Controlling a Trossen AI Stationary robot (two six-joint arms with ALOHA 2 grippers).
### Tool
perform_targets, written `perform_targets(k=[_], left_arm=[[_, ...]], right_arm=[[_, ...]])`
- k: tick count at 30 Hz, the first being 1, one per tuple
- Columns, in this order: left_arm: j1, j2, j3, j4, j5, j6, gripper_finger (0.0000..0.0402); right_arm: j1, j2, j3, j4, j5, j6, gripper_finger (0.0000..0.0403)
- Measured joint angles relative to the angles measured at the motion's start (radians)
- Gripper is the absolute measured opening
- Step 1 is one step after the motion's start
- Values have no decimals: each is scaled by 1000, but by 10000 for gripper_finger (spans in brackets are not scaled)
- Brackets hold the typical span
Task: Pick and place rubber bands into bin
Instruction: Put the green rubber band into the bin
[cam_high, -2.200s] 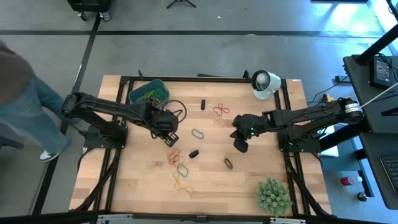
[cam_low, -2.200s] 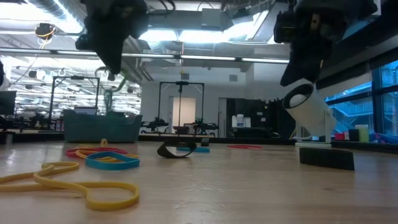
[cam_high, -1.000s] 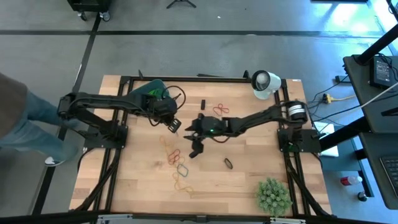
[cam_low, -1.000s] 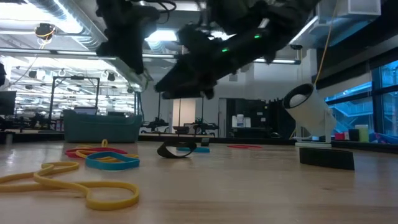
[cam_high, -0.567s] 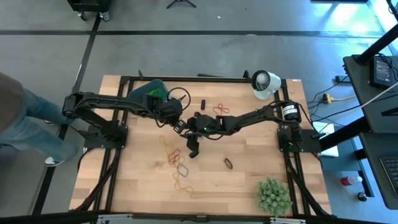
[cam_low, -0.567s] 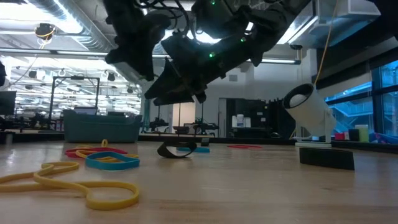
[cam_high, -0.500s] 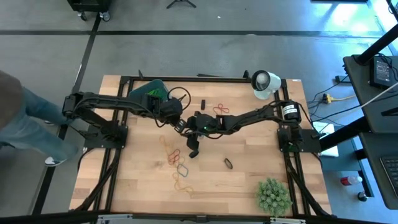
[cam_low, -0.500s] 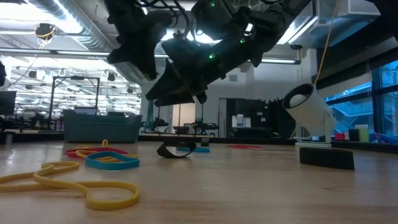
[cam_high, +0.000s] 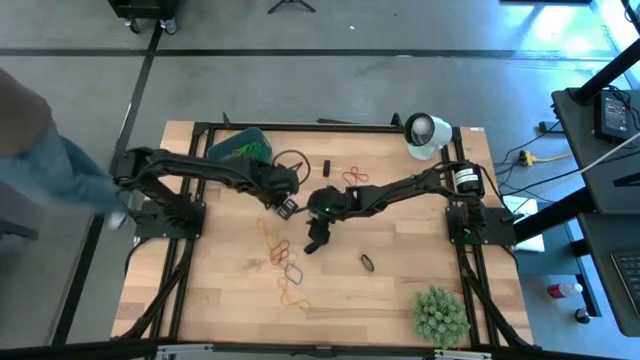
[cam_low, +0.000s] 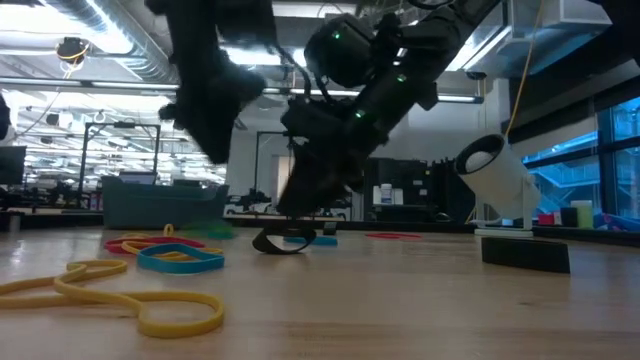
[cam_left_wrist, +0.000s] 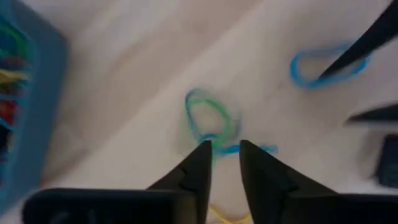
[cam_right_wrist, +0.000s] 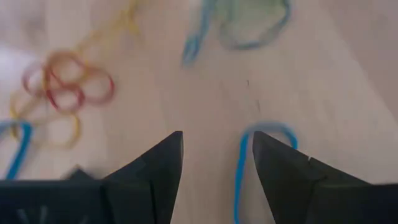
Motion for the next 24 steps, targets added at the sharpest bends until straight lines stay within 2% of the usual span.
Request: perform_targets(k=[6,11,16,24], left_arm=[[3,84,-80,12,79,-31,146],[3,76,-93,21,79,-44,177],[3,36,-90,56,78,-68,178],[3,57,-116,106,74,-90,158]], right_arm=[[0,-30,0,-152,-4,26,197],[4,-83,0,-258,0,20,197],[11,-145,-31,-291,1,-1,197],[31,-215,-143,-243,1,44,197]])
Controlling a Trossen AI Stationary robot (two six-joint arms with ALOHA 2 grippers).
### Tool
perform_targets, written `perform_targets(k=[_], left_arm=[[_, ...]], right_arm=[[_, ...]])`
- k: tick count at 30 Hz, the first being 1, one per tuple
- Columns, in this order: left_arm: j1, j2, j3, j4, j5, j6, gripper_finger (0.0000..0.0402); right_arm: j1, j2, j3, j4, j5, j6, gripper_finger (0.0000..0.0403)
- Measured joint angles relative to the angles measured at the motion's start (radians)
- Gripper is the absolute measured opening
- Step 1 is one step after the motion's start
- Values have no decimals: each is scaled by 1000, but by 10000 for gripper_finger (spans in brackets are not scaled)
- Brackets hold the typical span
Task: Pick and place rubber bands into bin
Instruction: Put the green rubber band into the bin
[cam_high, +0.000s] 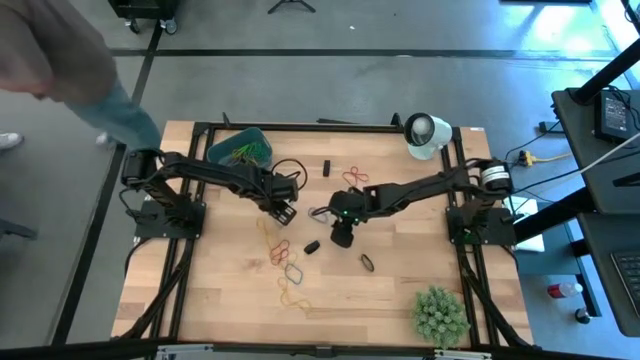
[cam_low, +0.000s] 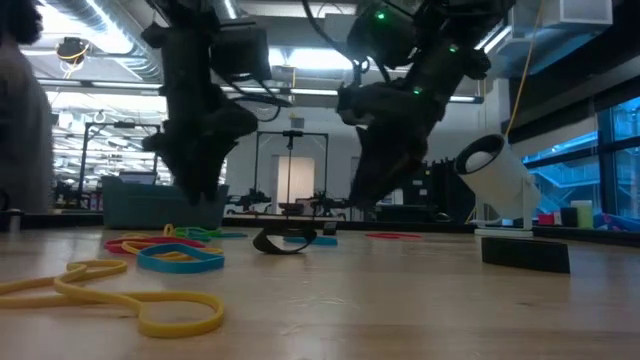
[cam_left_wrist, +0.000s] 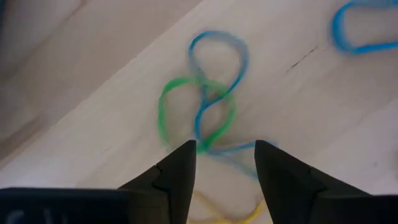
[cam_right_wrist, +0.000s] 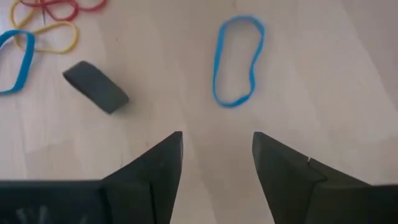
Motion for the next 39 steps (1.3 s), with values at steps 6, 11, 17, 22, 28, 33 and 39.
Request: perform_targets(k=[6,11,17,22,28,33,39], left_arm=[[4,67,-3,40,14,-9,139],[10,138,-3,40,8,-7,133],[9,176,3,51,-10,-15,100],[7,144,0,54,-13,-18,22],[6,68,25,28,-22,-45,4],[6,6,40,21,-24,-60,4],[6,-2,35,38,-24,-60,19]], right_arm=[[22,-7,-22,8,0,8,197],[40,-7,-22,8,0,7,197],[60,-7,-22,-6,0,3,197],[69,-7,-22,-34,-1,-3,197],[68,-7,-23,-35,-2,-18,197],[68,-7,-23,-31,-4,-22,197],[68,-7,-23,-14,-4,-37,197]])
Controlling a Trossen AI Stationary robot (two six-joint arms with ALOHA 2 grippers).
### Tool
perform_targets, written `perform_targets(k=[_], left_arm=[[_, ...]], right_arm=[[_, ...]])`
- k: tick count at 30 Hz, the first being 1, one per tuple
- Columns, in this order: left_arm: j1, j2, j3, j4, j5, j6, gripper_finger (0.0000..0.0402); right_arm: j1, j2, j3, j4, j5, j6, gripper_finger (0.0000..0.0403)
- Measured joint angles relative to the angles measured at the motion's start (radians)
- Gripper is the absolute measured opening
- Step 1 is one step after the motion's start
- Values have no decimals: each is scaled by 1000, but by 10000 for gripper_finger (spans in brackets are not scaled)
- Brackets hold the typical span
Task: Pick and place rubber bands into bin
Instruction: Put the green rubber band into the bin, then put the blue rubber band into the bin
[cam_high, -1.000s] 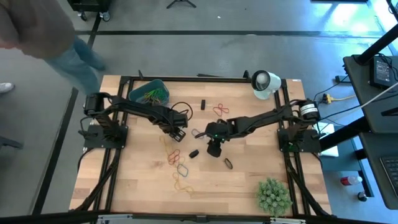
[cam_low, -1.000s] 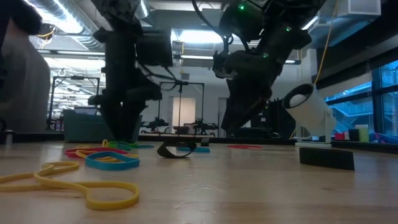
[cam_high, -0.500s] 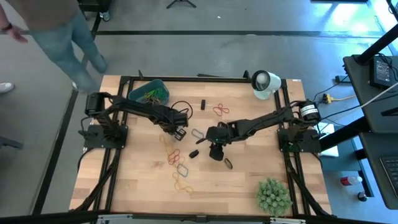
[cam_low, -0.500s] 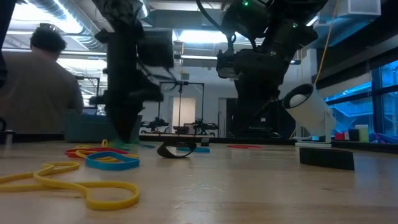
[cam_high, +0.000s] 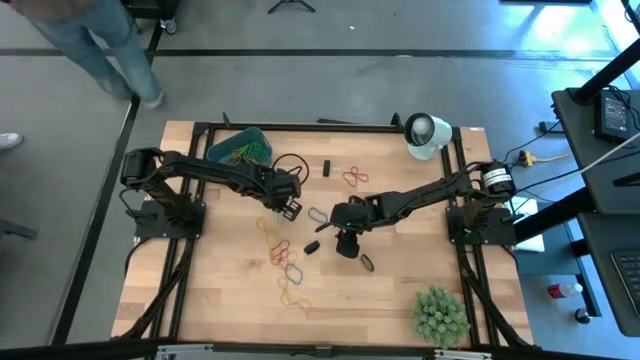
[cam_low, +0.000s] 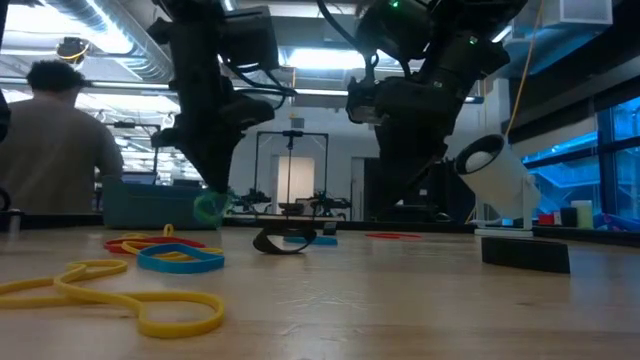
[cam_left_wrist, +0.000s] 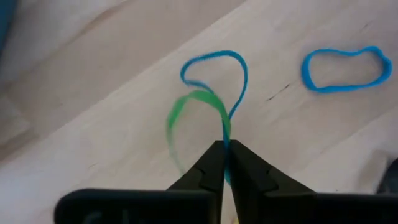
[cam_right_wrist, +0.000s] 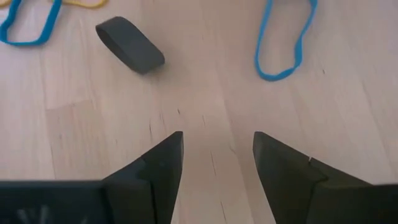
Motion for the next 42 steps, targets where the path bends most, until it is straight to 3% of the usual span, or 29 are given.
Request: perform_targets(k=[7,17,21,26,38,42], left_arm=[[-13,48,-16,34,68,-5,72],[-10,50,-17,43,11,8,125],[-7,50,-17,63,-25,17,120],[10,71,-16,70,49,19,101],[-12,206,-11,81,56,19,84],[-12,200,-12,84,65,18,42]], right_arm=[[0,0,0,14,0,-7,197],[0,0,0,18,0,15,197],[0,0,0,18,0,15,197],[0,0,0,18,0,15,197],[0,0,0,17,0,15,197],[0,0,0,17,0,14,197]])
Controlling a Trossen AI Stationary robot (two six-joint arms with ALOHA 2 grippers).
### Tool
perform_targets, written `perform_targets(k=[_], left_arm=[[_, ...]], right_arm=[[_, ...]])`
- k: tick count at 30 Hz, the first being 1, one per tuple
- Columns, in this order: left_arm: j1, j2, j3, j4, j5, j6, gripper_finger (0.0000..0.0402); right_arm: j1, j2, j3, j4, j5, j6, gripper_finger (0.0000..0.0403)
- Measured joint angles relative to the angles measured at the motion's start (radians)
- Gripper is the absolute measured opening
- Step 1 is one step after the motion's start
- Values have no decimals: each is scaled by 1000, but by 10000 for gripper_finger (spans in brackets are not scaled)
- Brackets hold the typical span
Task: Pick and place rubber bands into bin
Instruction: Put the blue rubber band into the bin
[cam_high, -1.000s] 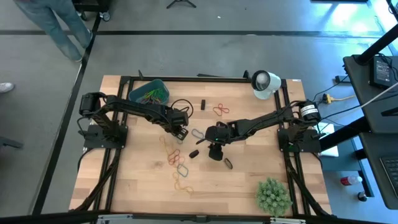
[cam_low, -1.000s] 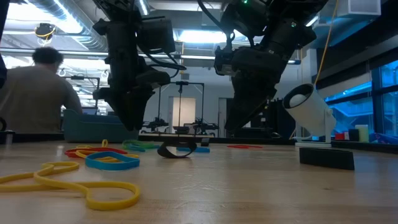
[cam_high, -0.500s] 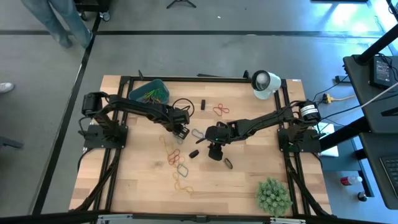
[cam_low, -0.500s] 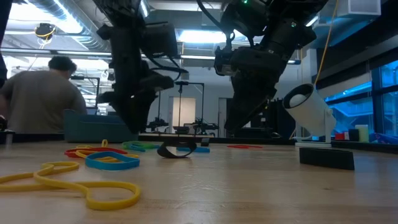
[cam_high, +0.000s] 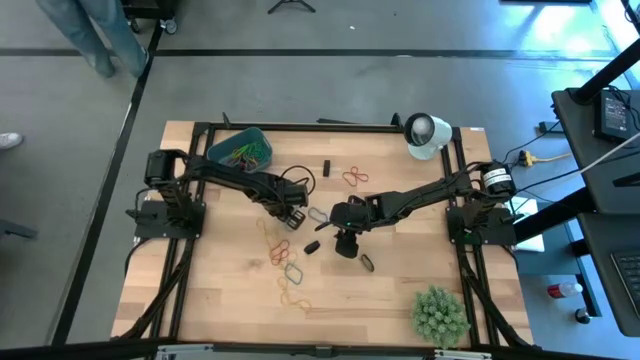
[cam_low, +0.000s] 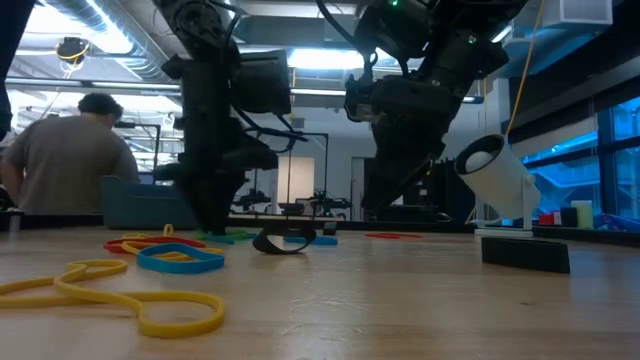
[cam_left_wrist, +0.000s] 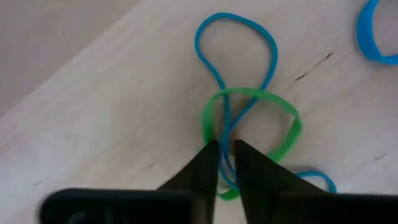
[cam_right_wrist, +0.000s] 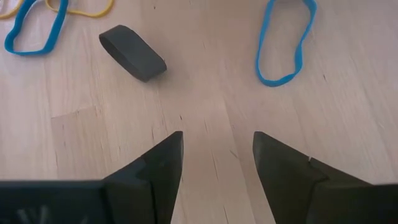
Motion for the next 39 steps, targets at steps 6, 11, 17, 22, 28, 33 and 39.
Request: perform_targets(k=[6,11,17,22,28,33,39], left_arm=[[-2,-90,3,-48,67,-25,4],[-10,-199,56,-184,53,-29,3],[-12,-328,116,-283,45,-45,3],[26,-410,149,-429,118,-69,3],[122,-459,155,-587,48,9,3],[265,-493,155,-599,-60,163,3],[531,-466,155,-579,-113,438,3]], right_arm=[[0,0,0,-14,0,-1,196],[0,0,0,-31,0,-24,148],[-13,0,0,-50,-16,-50,27],[-20,0,0,-53,-16,-48,21],[-47,0,0,-53,9,14,53],[-73,0,0,-49,12,59,84],[-100,0,0,5,12,138,114]])
